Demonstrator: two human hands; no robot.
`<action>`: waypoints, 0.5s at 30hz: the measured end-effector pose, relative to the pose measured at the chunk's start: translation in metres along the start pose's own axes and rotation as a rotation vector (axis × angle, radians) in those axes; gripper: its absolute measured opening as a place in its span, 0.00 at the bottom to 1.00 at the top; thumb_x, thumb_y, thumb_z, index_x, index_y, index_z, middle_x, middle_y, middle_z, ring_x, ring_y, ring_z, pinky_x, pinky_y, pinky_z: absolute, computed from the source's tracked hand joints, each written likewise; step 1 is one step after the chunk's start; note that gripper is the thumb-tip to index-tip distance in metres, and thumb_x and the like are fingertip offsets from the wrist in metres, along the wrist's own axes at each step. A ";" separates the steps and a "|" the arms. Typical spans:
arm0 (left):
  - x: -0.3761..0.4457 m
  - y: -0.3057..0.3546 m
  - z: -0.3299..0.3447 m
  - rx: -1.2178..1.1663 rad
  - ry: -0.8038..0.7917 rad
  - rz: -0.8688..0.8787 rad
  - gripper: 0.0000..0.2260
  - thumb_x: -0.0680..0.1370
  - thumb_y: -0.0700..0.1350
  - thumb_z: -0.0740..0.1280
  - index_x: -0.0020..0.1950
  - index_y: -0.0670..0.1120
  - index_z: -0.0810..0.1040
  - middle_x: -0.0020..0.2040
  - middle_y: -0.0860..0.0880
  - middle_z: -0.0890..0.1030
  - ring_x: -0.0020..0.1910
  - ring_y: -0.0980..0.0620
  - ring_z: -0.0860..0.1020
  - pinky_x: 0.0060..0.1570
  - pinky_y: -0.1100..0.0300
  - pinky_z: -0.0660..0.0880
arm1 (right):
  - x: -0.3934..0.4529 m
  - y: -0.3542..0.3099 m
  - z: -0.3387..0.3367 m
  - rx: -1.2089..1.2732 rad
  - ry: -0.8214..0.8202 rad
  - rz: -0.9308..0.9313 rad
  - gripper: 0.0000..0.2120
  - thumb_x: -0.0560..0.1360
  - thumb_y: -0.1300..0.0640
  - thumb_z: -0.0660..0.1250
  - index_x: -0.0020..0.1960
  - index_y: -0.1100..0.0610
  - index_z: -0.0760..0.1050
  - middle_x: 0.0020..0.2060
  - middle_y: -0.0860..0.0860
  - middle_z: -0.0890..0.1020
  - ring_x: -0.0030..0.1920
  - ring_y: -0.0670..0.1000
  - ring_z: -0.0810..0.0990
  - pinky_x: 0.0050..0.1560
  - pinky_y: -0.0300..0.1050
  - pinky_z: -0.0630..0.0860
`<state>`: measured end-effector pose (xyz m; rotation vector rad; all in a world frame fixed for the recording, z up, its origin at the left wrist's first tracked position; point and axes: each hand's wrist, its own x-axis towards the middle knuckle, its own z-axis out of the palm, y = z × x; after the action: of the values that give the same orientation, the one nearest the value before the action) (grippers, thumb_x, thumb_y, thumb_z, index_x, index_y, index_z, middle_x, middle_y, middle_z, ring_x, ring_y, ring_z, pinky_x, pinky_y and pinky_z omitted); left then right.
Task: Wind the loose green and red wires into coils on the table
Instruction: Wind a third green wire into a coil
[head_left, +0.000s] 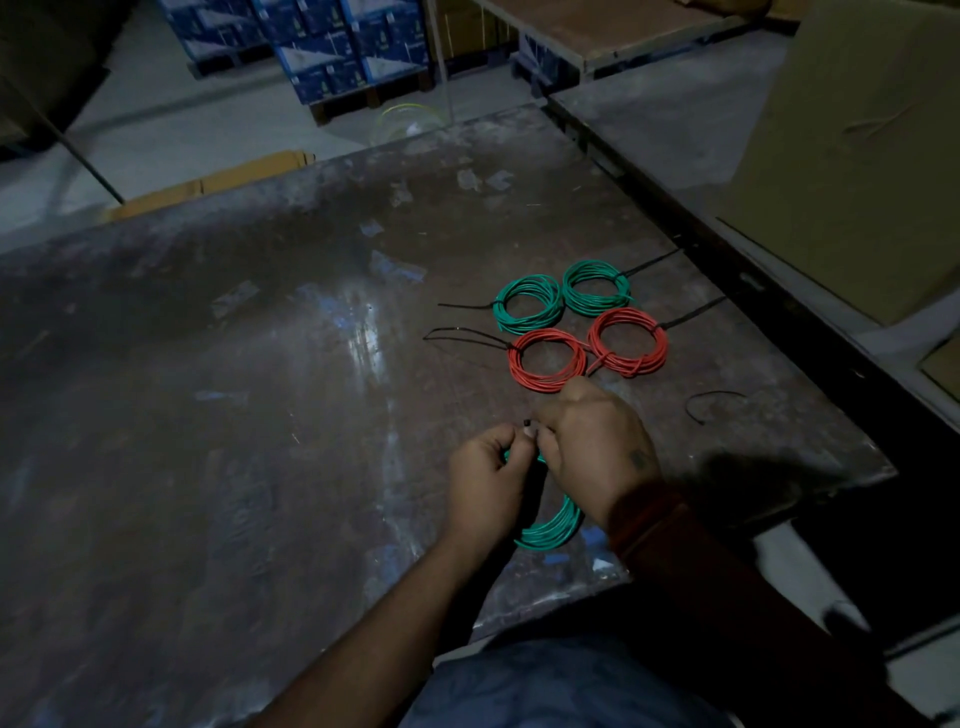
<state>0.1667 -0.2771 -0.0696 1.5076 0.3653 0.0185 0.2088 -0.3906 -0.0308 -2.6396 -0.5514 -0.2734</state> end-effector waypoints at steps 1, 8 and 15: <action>0.000 0.000 0.000 -0.007 -0.008 -0.002 0.17 0.80 0.48 0.65 0.33 0.43 0.70 0.26 0.45 0.65 0.25 0.52 0.62 0.27 0.56 0.57 | 0.001 0.001 0.000 0.023 -0.018 0.010 0.06 0.74 0.55 0.70 0.41 0.57 0.82 0.39 0.55 0.76 0.40 0.60 0.78 0.38 0.46 0.71; 0.002 0.001 -0.002 0.020 0.013 0.015 0.17 0.78 0.50 0.66 0.32 0.46 0.71 0.26 0.44 0.67 0.26 0.51 0.63 0.27 0.53 0.59 | -0.001 0.005 -0.001 0.361 -0.011 0.124 0.09 0.71 0.51 0.67 0.47 0.50 0.83 0.45 0.49 0.81 0.42 0.52 0.82 0.43 0.51 0.81; 0.000 0.002 -0.004 0.021 -0.042 0.030 0.17 0.80 0.48 0.66 0.32 0.47 0.73 0.25 0.47 0.68 0.25 0.53 0.64 0.28 0.58 0.58 | 0.000 0.007 0.009 0.418 -0.023 0.176 0.09 0.70 0.48 0.67 0.44 0.49 0.83 0.40 0.46 0.82 0.40 0.49 0.82 0.43 0.52 0.81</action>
<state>0.1661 -0.2732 -0.0673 1.5321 0.3099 0.0072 0.2124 -0.3927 -0.0412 -2.2671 -0.3355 -0.0643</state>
